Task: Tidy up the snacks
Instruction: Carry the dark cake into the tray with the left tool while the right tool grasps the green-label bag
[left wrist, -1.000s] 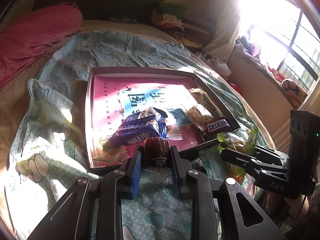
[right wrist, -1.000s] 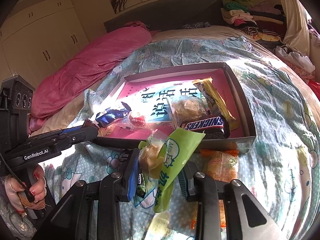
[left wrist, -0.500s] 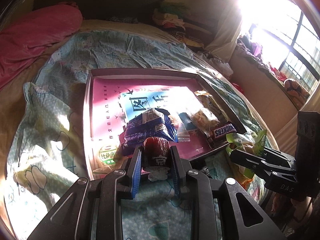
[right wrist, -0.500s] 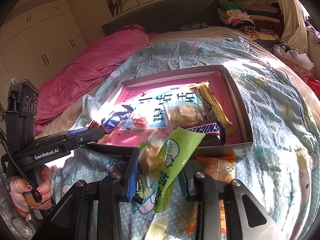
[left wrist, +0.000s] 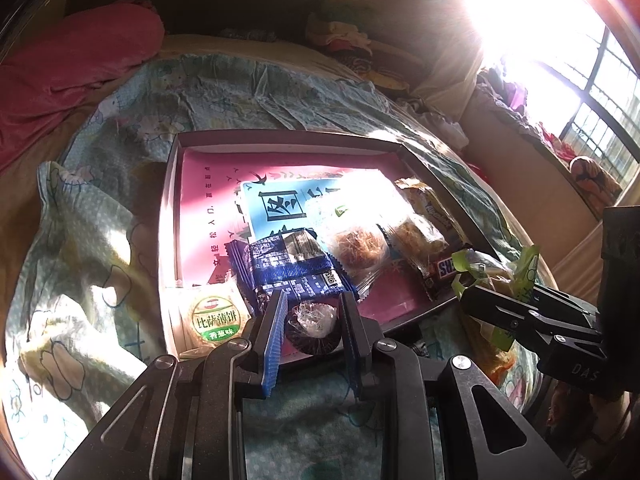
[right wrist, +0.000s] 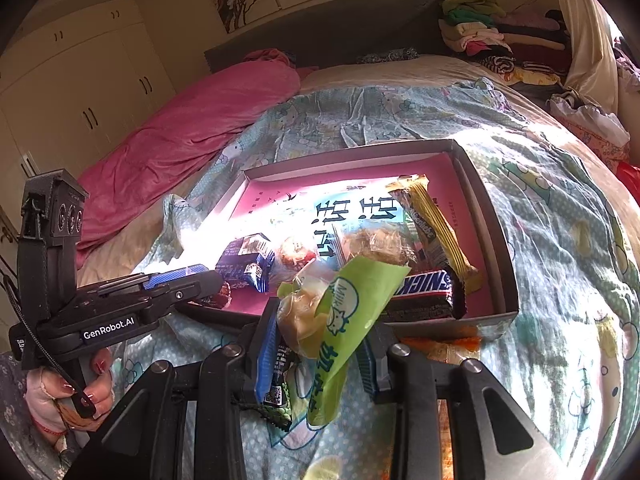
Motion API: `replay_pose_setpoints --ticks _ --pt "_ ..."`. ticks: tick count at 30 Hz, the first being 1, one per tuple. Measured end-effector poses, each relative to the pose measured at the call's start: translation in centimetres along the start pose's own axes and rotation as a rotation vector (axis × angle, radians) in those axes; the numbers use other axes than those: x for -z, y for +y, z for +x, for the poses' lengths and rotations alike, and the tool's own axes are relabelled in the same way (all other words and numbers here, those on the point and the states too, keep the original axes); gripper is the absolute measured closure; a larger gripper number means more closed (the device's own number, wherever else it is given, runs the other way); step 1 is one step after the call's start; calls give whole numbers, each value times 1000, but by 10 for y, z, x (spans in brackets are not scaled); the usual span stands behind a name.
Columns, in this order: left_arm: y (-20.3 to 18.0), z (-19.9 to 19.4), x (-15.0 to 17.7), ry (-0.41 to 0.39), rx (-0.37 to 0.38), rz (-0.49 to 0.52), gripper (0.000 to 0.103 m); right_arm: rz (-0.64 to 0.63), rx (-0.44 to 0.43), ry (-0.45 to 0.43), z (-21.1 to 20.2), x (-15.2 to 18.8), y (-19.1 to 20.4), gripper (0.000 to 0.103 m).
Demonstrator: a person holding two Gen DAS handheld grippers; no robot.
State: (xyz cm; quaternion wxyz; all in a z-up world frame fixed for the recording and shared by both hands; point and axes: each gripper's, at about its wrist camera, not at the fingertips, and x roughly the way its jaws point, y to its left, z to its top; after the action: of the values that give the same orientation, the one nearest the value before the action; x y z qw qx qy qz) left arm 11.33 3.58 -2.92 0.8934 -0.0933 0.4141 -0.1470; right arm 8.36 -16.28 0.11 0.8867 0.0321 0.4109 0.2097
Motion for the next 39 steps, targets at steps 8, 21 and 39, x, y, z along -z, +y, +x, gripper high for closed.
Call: replay_pose_setpoints --ticks 8,21,39 --pt "0 6 1 12 -3 6 76 9 -1 0 4 -4 -1 68" --pt "4 11 1 32 -2 -13 76 7 6 18 17 -11 3 68" --pt "6 15 1 48 7 -28 76 -50 61 68 47 -16 13 68"
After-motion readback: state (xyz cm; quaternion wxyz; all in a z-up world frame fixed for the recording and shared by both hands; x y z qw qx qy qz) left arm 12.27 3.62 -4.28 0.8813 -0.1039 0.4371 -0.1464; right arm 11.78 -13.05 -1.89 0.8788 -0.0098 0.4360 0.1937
